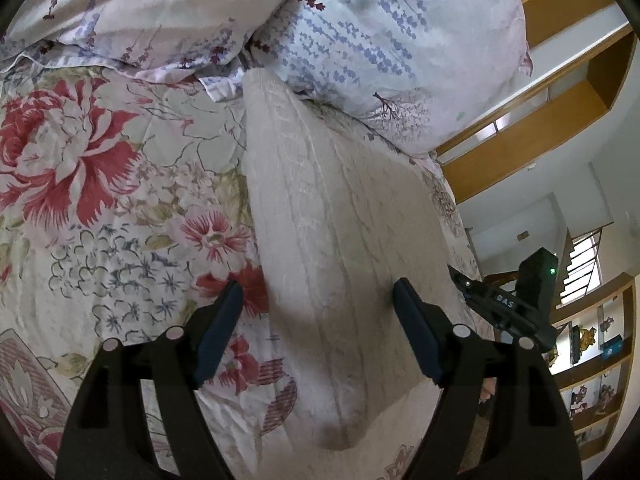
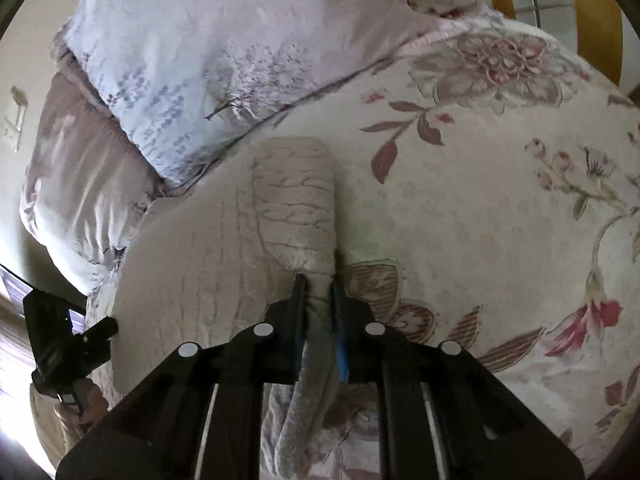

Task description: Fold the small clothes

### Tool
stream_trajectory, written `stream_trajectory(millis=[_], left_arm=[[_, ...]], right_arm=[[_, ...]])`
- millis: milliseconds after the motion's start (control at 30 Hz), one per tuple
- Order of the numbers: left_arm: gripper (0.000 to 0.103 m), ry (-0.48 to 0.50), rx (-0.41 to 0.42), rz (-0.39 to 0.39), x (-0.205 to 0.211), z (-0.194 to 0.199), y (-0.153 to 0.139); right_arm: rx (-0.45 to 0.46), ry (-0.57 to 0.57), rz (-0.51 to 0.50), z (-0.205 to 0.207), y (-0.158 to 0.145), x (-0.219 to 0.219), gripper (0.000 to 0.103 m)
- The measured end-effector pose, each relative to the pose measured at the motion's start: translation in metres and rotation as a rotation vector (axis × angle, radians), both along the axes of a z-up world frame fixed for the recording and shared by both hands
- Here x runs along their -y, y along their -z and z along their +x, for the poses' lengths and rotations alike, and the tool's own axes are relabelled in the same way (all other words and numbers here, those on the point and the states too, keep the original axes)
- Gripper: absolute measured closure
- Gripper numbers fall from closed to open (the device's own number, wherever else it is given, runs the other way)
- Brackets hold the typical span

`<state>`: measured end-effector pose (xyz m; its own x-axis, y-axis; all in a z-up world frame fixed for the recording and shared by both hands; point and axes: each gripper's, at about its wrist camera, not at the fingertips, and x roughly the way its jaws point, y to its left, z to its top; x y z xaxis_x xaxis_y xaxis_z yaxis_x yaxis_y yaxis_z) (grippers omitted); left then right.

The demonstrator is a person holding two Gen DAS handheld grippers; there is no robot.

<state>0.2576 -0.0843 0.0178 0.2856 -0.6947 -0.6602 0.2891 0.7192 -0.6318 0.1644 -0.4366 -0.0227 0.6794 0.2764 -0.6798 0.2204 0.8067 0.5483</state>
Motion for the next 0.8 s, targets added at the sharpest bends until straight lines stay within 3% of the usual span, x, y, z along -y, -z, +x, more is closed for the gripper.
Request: stream_trajectory(millis=[267, 500, 700, 800], left_arm=[[0.026, -0.002, -0.014, -0.006, 0.000, 0.002, 0.005], [0.029, -0.004, 0.039, 0.057, 0.007, -0.001, 0.003], [0.025, -0.009, 0.035, 0.049, 0.005, 0.000, 0.003], [0.024, -0.009, 0.024, 0.031, 0.002, 0.000, 0.002]], right_arm=[[-0.001, -0.002, 0.001, 0.001, 0.003, 0.003, 0.090], [-0.020, 0.006, -0.126, 0.005, -0.001, -0.009, 0.089], [-0.010, 0.039, -0.143, -0.003, -0.005, -0.007, 0.067], [0.017, 0.055, -0.103, -0.009, -0.009, 0.000, 0.056]])
